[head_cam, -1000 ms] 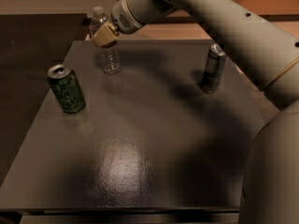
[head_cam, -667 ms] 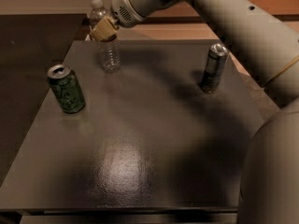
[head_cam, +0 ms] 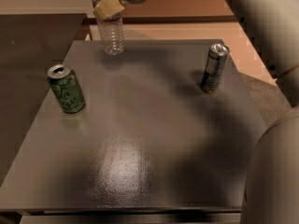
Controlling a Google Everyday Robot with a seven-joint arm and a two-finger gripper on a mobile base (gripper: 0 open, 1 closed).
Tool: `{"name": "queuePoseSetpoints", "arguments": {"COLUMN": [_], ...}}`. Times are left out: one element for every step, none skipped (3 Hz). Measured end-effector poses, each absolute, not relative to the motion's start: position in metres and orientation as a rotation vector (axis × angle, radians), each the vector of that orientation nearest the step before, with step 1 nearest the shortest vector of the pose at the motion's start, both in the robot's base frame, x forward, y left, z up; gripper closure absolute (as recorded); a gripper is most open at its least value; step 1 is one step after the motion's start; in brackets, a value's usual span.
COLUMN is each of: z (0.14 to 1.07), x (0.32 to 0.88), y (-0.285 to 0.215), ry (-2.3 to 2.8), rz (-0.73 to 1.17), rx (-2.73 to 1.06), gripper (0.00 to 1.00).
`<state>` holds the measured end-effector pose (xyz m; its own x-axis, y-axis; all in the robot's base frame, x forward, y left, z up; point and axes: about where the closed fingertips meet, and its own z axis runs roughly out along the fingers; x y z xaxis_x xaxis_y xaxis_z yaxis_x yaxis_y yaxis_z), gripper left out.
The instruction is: Pick water bottle
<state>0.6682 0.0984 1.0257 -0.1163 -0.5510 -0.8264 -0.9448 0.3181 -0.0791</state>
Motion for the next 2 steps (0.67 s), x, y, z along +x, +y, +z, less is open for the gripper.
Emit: {"name": "queuePoseSetpoints", "arguments": {"z": [1.0635, 1.0644], "x": [0.6555, 0.6551], "y": [0.0776, 0.0774], "ry": [1.746, 1.745], "rz": [0.627, 0.628], "rx": [-1.361, -1.362], "gripper": [1.0, 1.0]}}
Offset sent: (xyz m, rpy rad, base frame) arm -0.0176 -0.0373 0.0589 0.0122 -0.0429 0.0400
